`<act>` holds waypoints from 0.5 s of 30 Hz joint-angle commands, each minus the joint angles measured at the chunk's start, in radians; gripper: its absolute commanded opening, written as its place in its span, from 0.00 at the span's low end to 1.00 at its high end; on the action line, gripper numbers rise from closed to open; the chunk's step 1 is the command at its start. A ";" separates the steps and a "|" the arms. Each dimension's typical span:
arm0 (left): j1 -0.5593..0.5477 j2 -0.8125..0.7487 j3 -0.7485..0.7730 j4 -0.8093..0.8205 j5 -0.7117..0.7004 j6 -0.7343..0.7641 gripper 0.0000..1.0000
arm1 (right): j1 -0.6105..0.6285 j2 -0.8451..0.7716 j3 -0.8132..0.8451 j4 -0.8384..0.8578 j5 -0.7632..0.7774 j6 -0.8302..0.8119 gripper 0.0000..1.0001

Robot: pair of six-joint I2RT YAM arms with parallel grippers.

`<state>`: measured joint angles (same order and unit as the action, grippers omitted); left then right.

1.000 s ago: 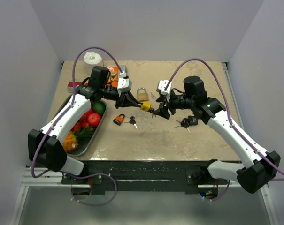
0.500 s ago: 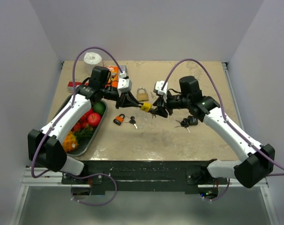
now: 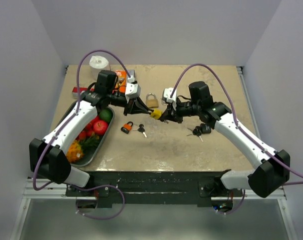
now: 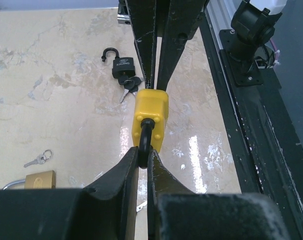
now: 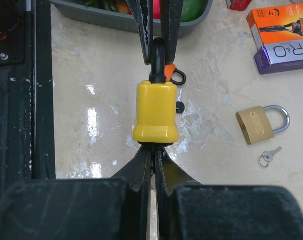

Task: Lock with the key
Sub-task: Lock the lock.

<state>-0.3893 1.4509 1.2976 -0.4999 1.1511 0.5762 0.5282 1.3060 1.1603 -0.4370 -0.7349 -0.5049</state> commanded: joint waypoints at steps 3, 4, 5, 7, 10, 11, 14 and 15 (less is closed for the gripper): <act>-0.006 -0.032 0.025 0.072 0.090 -0.010 0.00 | 0.000 -0.005 0.015 0.041 -0.026 -0.020 0.00; -0.006 -0.027 0.028 0.061 0.091 0.011 0.00 | 0.001 -0.008 0.015 0.047 -0.023 -0.012 0.00; -0.006 -0.026 0.029 0.052 0.091 0.022 0.04 | 0.001 -0.011 0.013 0.055 -0.020 -0.004 0.00; -0.006 -0.021 0.029 0.028 0.084 0.051 0.16 | 0.000 -0.030 -0.005 0.101 -0.018 0.031 0.00; -0.006 -0.012 0.031 -0.029 0.075 0.119 0.33 | -0.008 -0.047 -0.024 0.156 -0.014 0.071 0.00; -0.006 -0.008 0.035 -0.057 0.073 0.132 0.35 | -0.011 -0.047 -0.025 0.168 -0.021 0.077 0.00; -0.006 0.005 0.037 -0.081 0.062 0.159 0.39 | -0.016 -0.050 -0.024 0.178 -0.037 0.082 0.00; -0.006 0.006 0.037 -0.081 0.059 0.163 0.39 | -0.017 -0.050 -0.024 0.181 -0.044 0.082 0.00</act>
<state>-0.3893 1.4513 1.2980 -0.5434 1.1717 0.6567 0.5220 1.2991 1.1278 -0.3706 -0.7361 -0.4545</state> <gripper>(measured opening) 0.378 0.018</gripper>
